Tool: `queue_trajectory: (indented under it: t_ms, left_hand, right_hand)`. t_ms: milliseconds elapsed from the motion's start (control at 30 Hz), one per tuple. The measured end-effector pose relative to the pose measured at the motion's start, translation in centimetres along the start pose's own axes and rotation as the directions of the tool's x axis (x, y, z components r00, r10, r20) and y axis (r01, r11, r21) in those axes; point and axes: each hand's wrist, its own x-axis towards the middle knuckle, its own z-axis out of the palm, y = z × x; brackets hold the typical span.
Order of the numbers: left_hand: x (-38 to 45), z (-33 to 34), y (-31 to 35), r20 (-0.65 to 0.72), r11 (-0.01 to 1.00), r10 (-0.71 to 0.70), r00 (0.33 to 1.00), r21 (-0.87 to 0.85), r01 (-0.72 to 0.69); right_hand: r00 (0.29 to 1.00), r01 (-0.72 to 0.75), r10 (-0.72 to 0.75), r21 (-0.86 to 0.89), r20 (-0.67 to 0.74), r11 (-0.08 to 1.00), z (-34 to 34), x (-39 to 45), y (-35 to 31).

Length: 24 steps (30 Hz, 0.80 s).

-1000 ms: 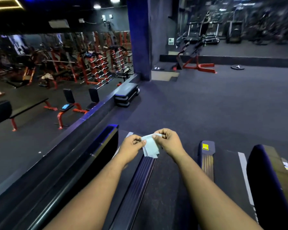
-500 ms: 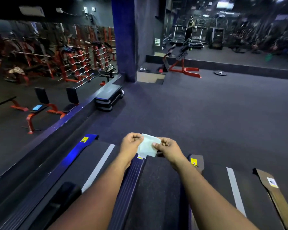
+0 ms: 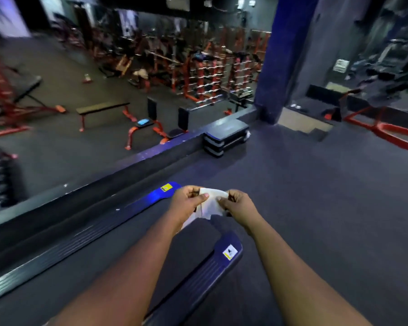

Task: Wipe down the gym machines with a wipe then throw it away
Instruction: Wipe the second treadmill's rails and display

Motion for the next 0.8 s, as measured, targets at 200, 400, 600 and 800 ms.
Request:
queue_trajectory:
  t_ms: [200,400,600,800]
  left_hand:
    - [6.6,-7.1,0.3,-0.245,0.998,0.038,0.969,-0.042,-0.049]
    - [7.8,-15.7,2.5,-0.45,0.987,0.032,0.892,-0.124,-0.098]
    - [5.4,-24.1,4.3,-0.674,0.979,0.046,0.737,-0.118,-0.168]
    - [2.4,-31.2,3.1,-0.866,0.975,0.008,0.5,-0.104,-0.195]
  right_hand:
    - [0.975,0.134,-0.12,-0.066,0.188,0.989,5.8,10.7,-4.7]
    - [0.88,0.279,-0.219,-0.088,0.421,0.956,13.9,17.0,-11.1]
    - [0.705,0.363,-0.29,0.022,0.647,0.931,24.0,18.9,-17.6]
    - [0.472,0.428,-0.344,0.13,0.812,0.894,35.6,20.0,-20.9]
